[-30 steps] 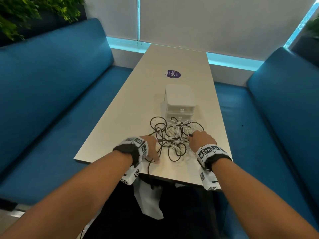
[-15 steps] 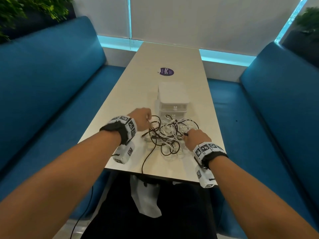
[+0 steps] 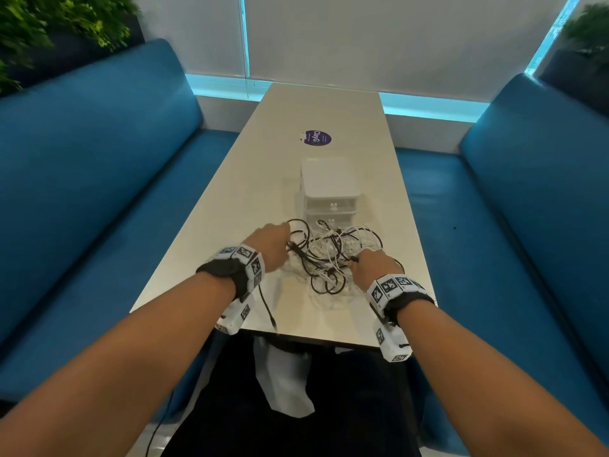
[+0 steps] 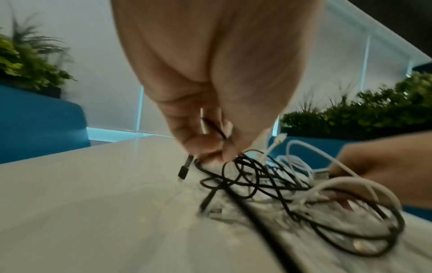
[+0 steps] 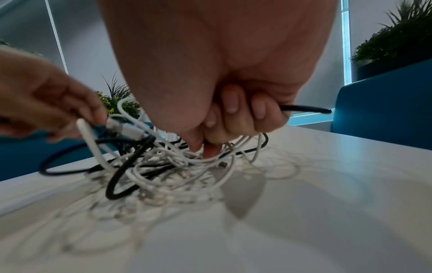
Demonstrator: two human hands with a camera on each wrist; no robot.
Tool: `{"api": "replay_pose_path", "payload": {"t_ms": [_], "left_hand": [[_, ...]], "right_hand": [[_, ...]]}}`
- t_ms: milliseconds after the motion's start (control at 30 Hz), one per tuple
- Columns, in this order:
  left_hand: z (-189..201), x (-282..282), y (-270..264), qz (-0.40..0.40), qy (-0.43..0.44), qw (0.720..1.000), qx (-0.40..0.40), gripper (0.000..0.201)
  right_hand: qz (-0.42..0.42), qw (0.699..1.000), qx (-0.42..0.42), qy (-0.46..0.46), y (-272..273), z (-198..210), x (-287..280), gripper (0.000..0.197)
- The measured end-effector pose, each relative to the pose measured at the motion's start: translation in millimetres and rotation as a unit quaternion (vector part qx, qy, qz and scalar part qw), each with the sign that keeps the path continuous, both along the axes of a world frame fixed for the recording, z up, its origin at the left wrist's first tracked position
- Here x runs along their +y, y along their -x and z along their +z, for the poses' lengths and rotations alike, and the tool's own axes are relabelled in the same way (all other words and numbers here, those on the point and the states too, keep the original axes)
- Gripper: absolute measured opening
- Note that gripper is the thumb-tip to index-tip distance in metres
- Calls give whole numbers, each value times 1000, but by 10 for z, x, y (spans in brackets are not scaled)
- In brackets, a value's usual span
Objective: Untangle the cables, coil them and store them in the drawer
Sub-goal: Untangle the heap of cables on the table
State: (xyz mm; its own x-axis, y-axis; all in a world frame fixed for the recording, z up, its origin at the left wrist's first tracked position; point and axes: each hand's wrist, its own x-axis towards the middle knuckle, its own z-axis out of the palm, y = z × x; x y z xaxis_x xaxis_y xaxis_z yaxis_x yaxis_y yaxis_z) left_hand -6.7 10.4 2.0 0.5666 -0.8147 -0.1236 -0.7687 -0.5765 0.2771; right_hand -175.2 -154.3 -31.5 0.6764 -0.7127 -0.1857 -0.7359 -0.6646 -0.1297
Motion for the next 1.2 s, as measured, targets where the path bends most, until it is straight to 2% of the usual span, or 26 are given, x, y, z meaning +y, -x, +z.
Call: {"api": "replay_pose_path", "payload": {"t_ms": [33, 100, 233, 300, 367, 467, 567, 633, 700, 733, 767, 833, 900, 933, 1000, 1100, 1200], "left_hand": [[66, -27, -56, 14, 62, 998, -3, 22], [189, -95, -141, 26, 153, 988, -12, 19], [251, -195, -140, -15, 216, 975, -42, 21], [83, -167, -128, -27, 189, 981, -43, 25], [-112, -79, -110, -19, 92, 995, -31, 27], [-198, 15, -116, 26, -26, 999, -28, 31], [16, 8, -138, 88, -53, 993, -48, 38], [243, -63, -80, 92, -65, 982, -149, 32], [403, -176, 43, 77, -12, 968, -239, 28], [422, -254, 123, 52, 38, 967, -248, 28], [410, -336, 222, 18, 91, 970, -227, 29], [291, -502, 436, -42, 171, 980, -96, 34], [101, -626, 585, -59, 182, 979, 66, 35], [-11, -675, 620, -59, 179, 976, 109, 30], [-172, -732, 649, -66, 165, 978, 108, 27], [-317, -750, 643, -90, 145, 985, 31, 24], [-463, -720, 561, -102, 131, 984, -62, 17]], "right_hand": [[0, 1000, -1, -2, -2, -11, 9, 32], [2, 1000, -2, -4, -9, -19, 19, 33], [12, 1000, 1, -4, -25, -10, 2, 33], [17, 1000, 10, -5, -20, -12, -1, 34], [26, 1000, 14, -9, -14, -17, 4, 34], [40, 999, 9, -17, -14, 11, -14, 35], [49, 998, -12, -25, -31, 75, -46, 32], [45, 998, -34, -26, -53, 127, -62, 31], [52, 997, -50, -31, -78, 186, -50, 31], [60, 996, -57, -33, -93, 205, -38, 30], [71, 995, -66, -35, -103, 226, -20, 29], [88, 990, -99, -42, -110, 246, 16, 26], [89, 985, -135, -53, -85, 263, 23, 25], [87, 984, -147, -58, -57, 263, 5, 29], [83, 981, -161, -72, 31, 258, -58, 29], [82, 981, -157, -80, 149, 225, -182, 17], [70, 979, -166, -94, 148, 265, -244, 17]]}}
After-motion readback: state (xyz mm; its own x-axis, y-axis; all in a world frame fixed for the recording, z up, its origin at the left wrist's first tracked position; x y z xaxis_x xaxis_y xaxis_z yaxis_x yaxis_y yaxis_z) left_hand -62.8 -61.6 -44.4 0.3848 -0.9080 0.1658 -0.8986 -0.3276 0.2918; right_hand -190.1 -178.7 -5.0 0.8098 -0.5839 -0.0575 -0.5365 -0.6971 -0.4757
